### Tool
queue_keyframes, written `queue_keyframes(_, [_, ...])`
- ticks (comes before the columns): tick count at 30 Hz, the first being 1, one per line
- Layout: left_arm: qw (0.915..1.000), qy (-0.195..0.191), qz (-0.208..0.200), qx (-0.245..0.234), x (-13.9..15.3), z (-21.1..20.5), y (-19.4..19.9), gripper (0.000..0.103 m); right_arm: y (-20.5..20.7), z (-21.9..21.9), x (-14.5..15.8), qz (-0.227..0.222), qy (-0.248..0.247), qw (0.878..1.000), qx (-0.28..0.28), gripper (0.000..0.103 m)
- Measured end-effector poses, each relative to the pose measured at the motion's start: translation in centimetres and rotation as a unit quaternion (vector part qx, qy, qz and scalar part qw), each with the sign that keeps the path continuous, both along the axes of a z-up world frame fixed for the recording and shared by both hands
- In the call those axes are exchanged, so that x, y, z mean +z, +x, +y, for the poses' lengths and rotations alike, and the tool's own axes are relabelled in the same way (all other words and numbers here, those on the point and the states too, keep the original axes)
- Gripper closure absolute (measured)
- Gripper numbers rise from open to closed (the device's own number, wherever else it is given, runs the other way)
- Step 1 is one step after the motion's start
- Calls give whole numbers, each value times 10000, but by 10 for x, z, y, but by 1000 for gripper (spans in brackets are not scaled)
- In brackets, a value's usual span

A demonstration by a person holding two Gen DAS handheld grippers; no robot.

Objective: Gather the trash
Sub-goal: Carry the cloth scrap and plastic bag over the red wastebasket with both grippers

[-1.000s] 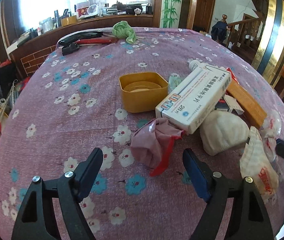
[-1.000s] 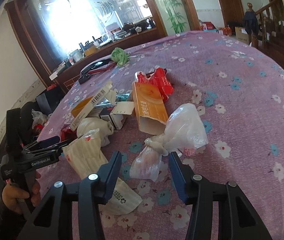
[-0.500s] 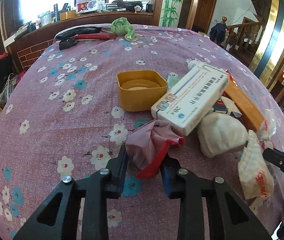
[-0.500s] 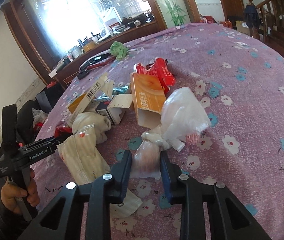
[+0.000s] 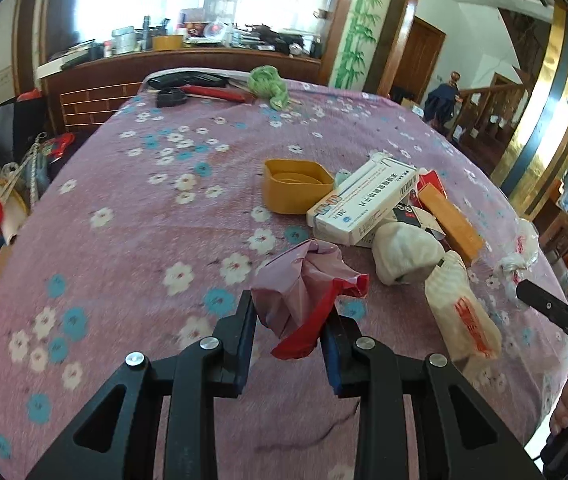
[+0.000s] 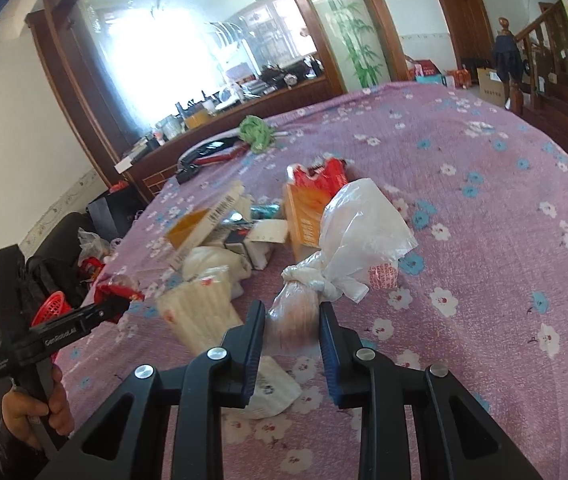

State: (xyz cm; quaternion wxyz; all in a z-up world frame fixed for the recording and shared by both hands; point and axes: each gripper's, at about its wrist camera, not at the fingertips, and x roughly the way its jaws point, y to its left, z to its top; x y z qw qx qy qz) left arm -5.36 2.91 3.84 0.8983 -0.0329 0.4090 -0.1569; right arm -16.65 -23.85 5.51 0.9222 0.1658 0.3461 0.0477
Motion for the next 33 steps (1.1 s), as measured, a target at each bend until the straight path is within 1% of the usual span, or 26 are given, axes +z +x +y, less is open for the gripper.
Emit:
queue_keyframes(4, [9998,-3,-77,184,6,16,-18,71,-3,12,8,-139,-23,9997,177,74])
queue_keyframes(9, [9987,125,-220,448,15,38,-35,71,2,35,16,-242,-66,9984,506,74])
queue_keyframes(15, [9953,192,-425,852,30,74,-56,71,9,72,28,-425,-165,9944,956,74])
queue_keyframes(22, [9899,311,-576,1258,44,115,-80,71,14,123,33,-552,-58,9868,1519,74])
queue_keyframes(27, [9870,267,-624,1455,46,134,-89,71,13,152,36,-582,-2,9816,1820,74])
queue_keyframes(33, [9858,229,-677,1522,48,147,-94,71,10,178,42,-674,-53,9762,2063,74])
